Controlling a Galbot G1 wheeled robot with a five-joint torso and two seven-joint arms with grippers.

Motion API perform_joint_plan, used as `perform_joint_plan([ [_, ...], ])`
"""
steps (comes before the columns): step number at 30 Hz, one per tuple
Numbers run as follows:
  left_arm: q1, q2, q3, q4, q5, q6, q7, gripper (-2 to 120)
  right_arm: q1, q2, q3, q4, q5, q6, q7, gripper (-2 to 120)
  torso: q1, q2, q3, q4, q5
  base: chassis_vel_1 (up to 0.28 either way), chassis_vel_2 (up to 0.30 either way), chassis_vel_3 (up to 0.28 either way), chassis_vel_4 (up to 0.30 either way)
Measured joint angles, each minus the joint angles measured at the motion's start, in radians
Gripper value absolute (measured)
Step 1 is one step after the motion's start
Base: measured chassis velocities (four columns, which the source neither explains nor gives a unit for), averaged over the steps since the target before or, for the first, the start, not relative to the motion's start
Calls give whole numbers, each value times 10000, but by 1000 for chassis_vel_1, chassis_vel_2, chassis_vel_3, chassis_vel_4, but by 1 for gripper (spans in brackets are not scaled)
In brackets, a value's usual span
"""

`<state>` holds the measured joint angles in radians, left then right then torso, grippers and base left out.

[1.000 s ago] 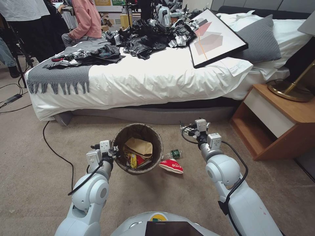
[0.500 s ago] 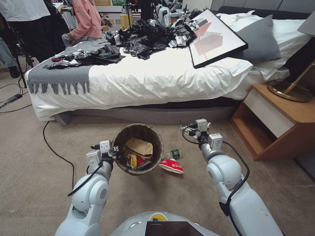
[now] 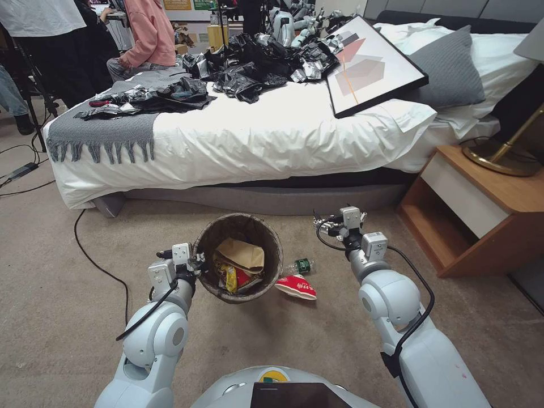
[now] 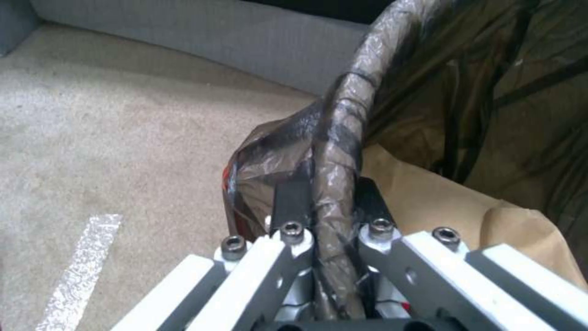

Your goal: Pick up the trash bin, then pick up the garbage from the floor and place it into the trash bin.

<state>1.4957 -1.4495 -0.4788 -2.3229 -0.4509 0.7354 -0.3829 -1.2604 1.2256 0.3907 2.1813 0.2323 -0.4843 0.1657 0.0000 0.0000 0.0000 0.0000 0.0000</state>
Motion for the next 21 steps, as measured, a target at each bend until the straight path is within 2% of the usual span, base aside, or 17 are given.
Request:
perform_joint_plan([
  [21, 55, -9, 16, -70, 37, 0, 2, 2, -79, -47, 86, 113, -5, -23, -17, 100, 0, 0, 0, 0, 0, 0, 0, 0, 0],
])
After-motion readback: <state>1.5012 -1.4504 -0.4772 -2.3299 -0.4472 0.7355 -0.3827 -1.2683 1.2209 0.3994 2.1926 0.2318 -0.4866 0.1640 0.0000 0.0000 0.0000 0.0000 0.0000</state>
